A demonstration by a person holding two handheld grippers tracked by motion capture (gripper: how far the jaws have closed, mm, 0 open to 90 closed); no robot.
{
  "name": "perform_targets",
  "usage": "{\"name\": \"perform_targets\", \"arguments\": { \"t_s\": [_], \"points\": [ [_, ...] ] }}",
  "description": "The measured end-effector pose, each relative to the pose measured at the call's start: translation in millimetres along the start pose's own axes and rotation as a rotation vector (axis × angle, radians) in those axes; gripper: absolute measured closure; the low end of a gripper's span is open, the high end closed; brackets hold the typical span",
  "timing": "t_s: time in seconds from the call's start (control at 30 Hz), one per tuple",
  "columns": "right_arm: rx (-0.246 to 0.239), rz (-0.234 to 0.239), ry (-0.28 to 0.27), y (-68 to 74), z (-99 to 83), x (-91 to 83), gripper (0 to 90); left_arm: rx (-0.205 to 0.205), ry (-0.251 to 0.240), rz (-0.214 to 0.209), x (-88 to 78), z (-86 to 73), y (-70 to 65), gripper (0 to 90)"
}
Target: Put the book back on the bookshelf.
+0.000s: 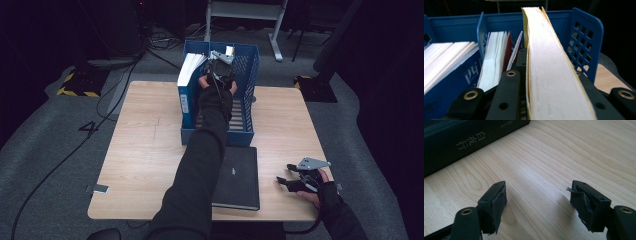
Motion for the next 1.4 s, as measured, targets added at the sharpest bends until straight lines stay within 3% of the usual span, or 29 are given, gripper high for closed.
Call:
{"name": "perform_targets", "arguments": {
  "t_s": [0.37,0.5,0.8,0.93,1.17,1.27,1.4],
  "points": [
    [0.0,-0.003,-0.004,-1.7,0.1,-0.2,29.7,-0.057,0.006,0.03,14.4,-19.0,-12.1,74.9],
    [0.004,-0.002,-0.005,-1.9,0.8,-1.4,29.9,-0.052,0.011,0.027,17.5,-27.3,-16.9,74.8],
    [0.002,-0.003,-0.004,-2.3,0.5,-1.3,29.9,-0.086,0.029,-0.001,23.7,-46.5,-17.9,74.6],
    [0.003,-0.003,-0.001,-2.0,0.0,-0.8,29.9,-0.058,0.036,-0.014,23.8,-49.0,-18.4,74.2],
    [0.0,-0.006,-0.001,-2.4,-0.3,-0.8,30.7,-0.049,0.035,-0.036,20.2,-54.9,-17.7,71.4],
    [0.002,-0.008,0.001,-2.5,-0.5,-1.2,31.0,-0.022,0.032,-0.057,17.4,-57.0,-19.1,69.8],
    [0.004,-0.007,0.001,-2.9,-0.5,-1.1,30.7,-0.03,0.04,-0.084,14.8,-59.3,-20.7,66.4]
  ]
}}
Point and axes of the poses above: each handheld gripper's, and its own axes: x roughly forward along the jaws, z roughly out of its top, y roughly to its left, the point moved 8 cm from there along x, roughly forward along the jaws, and after that the axes turned 12 degrees about x, right-handed, at the moved point
